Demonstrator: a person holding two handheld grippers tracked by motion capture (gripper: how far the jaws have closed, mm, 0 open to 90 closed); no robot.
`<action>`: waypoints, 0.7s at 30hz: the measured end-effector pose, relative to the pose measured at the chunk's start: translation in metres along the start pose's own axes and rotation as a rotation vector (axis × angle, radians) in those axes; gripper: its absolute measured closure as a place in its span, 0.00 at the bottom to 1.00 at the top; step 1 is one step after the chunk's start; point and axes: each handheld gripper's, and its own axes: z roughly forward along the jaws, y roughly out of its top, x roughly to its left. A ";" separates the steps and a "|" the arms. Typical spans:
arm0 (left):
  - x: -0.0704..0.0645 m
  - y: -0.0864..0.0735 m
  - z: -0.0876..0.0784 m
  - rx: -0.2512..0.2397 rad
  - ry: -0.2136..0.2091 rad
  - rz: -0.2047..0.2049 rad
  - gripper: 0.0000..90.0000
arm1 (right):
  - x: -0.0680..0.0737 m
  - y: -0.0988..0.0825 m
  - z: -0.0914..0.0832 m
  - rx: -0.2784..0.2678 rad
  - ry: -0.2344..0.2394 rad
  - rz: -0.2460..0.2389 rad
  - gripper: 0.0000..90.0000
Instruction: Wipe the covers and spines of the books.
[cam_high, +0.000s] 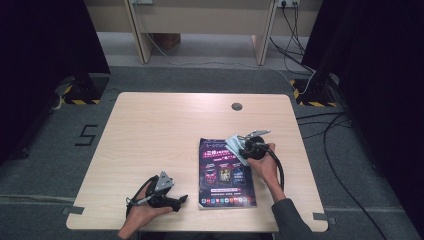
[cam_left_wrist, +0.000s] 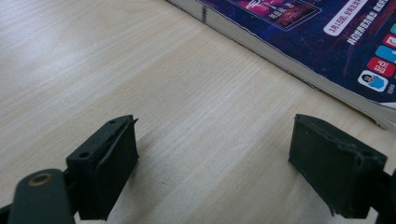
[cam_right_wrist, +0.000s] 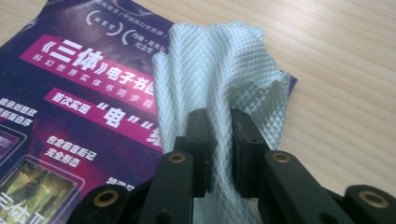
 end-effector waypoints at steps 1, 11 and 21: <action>0.000 0.000 0.000 0.000 0.000 0.000 0.16 | 0.001 0.001 0.001 -0.001 0.000 -0.006 0.88; 0.000 0.001 0.001 0.003 0.001 0.004 0.16 | 0.036 0.025 0.024 0.005 0.073 -0.050 0.88; 0.000 0.001 0.001 0.005 0.000 0.005 0.16 | 0.073 0.044 0.041 0.014 0.127 -0.127 0.88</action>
